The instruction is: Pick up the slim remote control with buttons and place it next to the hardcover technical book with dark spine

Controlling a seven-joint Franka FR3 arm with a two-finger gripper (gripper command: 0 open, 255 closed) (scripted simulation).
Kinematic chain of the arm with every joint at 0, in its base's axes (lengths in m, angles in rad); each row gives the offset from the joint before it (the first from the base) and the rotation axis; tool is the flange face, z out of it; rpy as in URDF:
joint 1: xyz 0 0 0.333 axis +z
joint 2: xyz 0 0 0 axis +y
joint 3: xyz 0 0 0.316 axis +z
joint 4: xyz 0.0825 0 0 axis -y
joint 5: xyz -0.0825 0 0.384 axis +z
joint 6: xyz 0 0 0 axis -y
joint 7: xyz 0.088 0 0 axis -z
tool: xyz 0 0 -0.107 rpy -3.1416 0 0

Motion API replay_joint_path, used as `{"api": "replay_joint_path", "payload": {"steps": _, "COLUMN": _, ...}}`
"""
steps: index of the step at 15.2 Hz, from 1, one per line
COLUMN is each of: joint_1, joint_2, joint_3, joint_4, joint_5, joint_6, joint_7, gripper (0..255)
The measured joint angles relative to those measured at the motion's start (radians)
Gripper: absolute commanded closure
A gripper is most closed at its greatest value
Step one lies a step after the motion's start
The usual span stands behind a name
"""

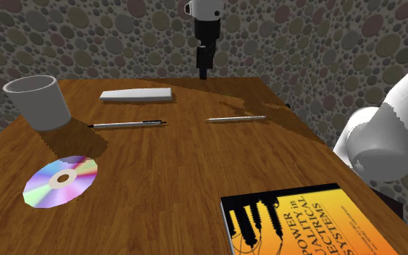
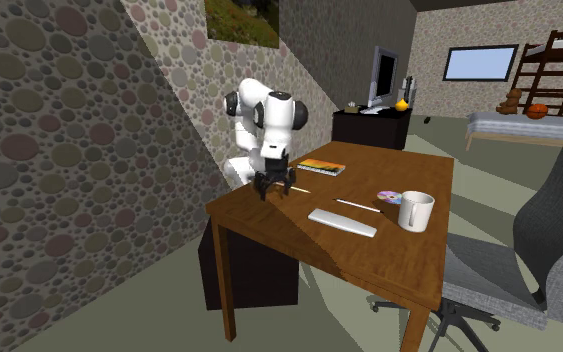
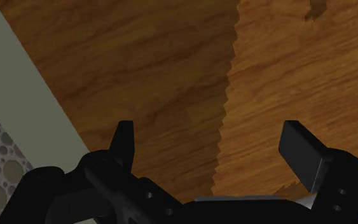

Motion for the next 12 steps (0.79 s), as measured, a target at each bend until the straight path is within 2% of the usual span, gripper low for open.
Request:
{"api": "replay_joint_path", "payload": {"steps": 6, "joint_1": 0.046, "joint_2": 0.181, "joint_3": 0.046, "joint_4": 0.195, "joint_5": -0.001, "joint_6": -0.008, "joint_7": -0.045, "gripper": 0}}
{"api": "replay_joint_path", "payload": {"steps": 12, "joint_1": 0.101, "joint_2": 0.376, "joint_3": 0.095, "joint_4": 0.436, "joint_5": -0.021, "joint_6": -0.051, "joint_7": -0.083, "gripper": 0}}
